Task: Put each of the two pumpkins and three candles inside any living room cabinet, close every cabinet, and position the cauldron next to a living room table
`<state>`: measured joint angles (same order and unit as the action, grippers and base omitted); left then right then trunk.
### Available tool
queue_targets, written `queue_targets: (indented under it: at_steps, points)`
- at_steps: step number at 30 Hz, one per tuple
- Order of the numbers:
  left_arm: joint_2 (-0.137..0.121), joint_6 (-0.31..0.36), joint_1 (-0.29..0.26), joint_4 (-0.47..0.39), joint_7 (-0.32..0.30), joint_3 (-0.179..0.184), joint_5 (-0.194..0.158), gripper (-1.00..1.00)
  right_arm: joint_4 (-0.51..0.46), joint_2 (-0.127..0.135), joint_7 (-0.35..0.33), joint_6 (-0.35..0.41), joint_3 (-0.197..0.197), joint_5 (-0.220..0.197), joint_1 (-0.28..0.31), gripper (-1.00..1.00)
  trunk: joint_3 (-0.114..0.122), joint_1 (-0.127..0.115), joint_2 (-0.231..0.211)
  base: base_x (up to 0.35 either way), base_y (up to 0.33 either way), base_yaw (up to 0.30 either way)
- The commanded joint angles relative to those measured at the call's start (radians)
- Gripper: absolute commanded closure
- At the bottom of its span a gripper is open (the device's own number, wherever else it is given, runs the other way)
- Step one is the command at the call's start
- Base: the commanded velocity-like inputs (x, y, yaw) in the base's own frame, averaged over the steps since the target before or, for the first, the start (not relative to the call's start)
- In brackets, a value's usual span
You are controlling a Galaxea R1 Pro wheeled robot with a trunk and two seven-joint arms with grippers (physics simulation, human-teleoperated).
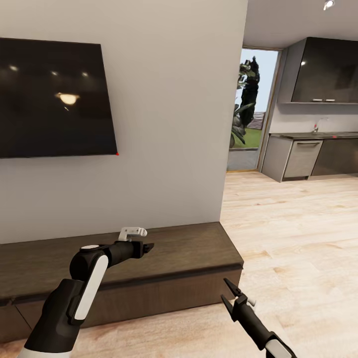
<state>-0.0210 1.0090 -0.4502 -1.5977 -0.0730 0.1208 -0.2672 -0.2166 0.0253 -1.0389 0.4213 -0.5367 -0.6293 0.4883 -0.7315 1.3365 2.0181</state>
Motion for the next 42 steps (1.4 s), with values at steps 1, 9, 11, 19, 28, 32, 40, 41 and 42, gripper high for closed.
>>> queue_targets:
  at_steps: [1, 9, 11, 19, 28, 32, 40, 41, 42]
  points:
    - [0.0, 0.003, -0.001, -0.001, -0.007, 0.0, 0.006, -1.0, -0.003, 0.001, -0.004, 0.008, 0.001, -0.007, 0.0, -1.0, -0.001, 0.0, 0.0, 0.0, 0.0, 0.0]
    - [0.0, -0.028, -0.001, -0.001, -0.006, 0.001, 0.006, -1.0, -0.009, 0.002, -0.091, -0.002, 0.001, -0.005, -0.006, -1.0, -0.01, 0.011, 0.021, 0.0, 0.0, 0.0]
    - [0.0, -0.033, -0.001, -0.001, -0.006, 0.002, 0.006, -1.0, -0.008, 0.001, -0.096, -0.002, 0.001, -0.004, -0.006, -1.0, -0.017, 0.019, 0.035, 0.0, 0.0, 0.0]
    - [0.0, -0.039, -0.001, -0.001, -0.005, 0.002, 0.006, -1.0, -0.008, 0.009, -0.096, -0.003, -0.001, -0.006, -0.007, -1.0, -0.042, 0.05, 0.091, 0.0, 0.0, 0.0]
    - [0.0, -0.039, -0.001, -0.001, -0.005, 0.001, 0.006, -1.0, -0.009, 0.013, -0.096, -0.004, -0.002, -0.006, -0.007, -1.0, -0.07, 0.084, 0.154, 0.0, 0.0, 0.0]
    - [0.0, -0.04, -0.001, -0.001, -0.004, 0.002, 0.006, -1.0, -0.009, 0.013, -0.097, -0.004, -0.002, -0.006, -0.007, -1.0, -0.082, 0.1, 0.182, 0.0, 0.0, 0.0]
    - [0.0, -0.041, -0.001, -0.001, -0.005, 0.002, 0.006, -1.0, -0.008, 0.013, -0.097, -0.003, -0.002, -0.006, -0.007, -1.0, -0.098, 0.119, 0.217, 0.0, 0.0, 0.0]
    - [0.0, -0.041, -0.001, -0.001, -0.005, 0.002, 0.006, -1.0, -0.008, 0.013, -0.097, -0.003, -0.002, -0.006, -0.007, -1.0, -0.098, 0.119, 0.217, 0.0, 0.0, 0.0]
    - [0.0, -0.041, -0.001, -0.001, -0.005, 0.002, 0.006, -1.0, -0.008, 0.014, -0.097, -0.003, -0.002, -0.006, -0.007, -1.0, -0.098, 0.119, 0.217, 0.0, 0.0, 0.0]
